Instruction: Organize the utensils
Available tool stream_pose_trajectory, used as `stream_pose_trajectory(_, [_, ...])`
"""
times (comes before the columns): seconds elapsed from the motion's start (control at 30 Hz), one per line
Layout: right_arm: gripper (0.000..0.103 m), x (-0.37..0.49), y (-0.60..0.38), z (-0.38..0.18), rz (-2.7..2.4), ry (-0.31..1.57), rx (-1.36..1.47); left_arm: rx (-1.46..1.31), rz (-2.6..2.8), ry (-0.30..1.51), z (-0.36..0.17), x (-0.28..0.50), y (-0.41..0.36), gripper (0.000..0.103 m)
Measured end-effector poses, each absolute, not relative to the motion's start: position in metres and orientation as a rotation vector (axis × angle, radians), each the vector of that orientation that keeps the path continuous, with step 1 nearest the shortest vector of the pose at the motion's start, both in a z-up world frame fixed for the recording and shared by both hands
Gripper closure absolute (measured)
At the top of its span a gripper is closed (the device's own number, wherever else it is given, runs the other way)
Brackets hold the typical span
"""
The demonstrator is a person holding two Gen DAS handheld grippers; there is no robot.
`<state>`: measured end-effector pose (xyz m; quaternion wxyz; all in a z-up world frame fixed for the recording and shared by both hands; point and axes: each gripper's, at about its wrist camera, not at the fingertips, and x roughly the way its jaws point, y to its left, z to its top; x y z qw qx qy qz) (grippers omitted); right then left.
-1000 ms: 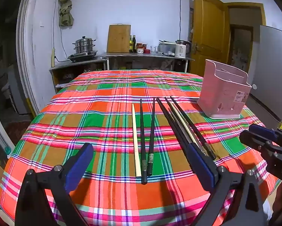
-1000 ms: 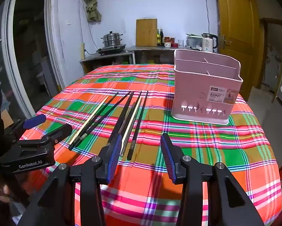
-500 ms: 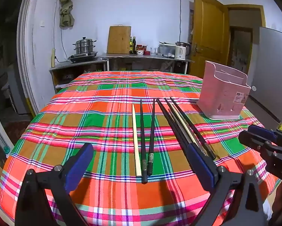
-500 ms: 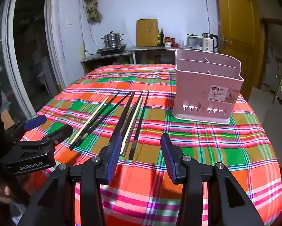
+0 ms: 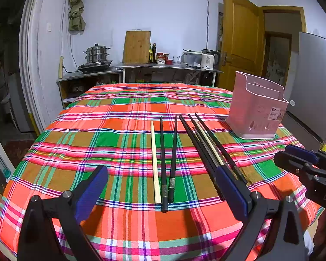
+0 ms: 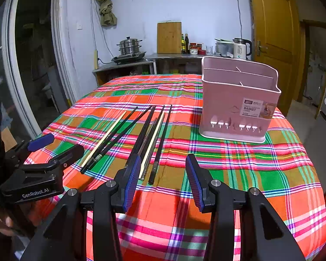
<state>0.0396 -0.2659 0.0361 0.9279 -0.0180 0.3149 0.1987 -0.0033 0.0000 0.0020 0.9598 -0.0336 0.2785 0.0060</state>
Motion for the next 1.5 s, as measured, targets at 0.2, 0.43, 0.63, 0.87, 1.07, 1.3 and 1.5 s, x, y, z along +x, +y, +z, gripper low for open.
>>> stream_pose_trajectory(0.2, [0.059, 0.0397, -0.2661, 0.0357, 0.407, 0.646, -0.036, -0.067, 0.013, 0.564, 0.0017, -0.0036, -0.0001, 0.002])
stream_pose_trajectory(0.43, [0.059, 0.0383, -0.2657, 0.0364, 0.406, 0.646, -0.036, -0.066, 0.011, 0.565, 0.0016, -0.0043, 0.0005, 0.002])
stream_pose_trajectory(0.63, [0.059, 0.0383, -0.2658, 0.0363, 0.406, 0.647, -0.035, -0.067, 0.011, 0.565, 0.0012, -0.0047, 0.0004, 0.002])
stream_pose_trajectory(0.87, [0.059, 0.0385, -0.2658, 0.0365, 0.406, 0.647, -0.036, -0.067, 0.009, 0.565, 0.0007, -0.0050, 0.0010, 0.002])
stream_pose_trajectory(1.07, [0.059, 0.0386, -0.2657, 0.0364, 0.406, 0.645, -0.036, -0.068, 0.006, 0.566, 0.0010, -0.0052, 0.0009, 0.002])
stream_pose_trajectory(1.3, [0.059, 0.0389, -0.2655, 0.0364, 0.406, 0.647, -0.036, -0.070, 0.007, 0.567, 0.0004, -0.0050, 0.0006, 0.002])
stream_pose_trajectory(1.5, [0.059, 0.0396, -0.2651, 0.0359, 0.406, 0.650, -0.037, -0.080, -0.009, 0.588, -0.0022, 0.0005, 0.0047, 0.002])
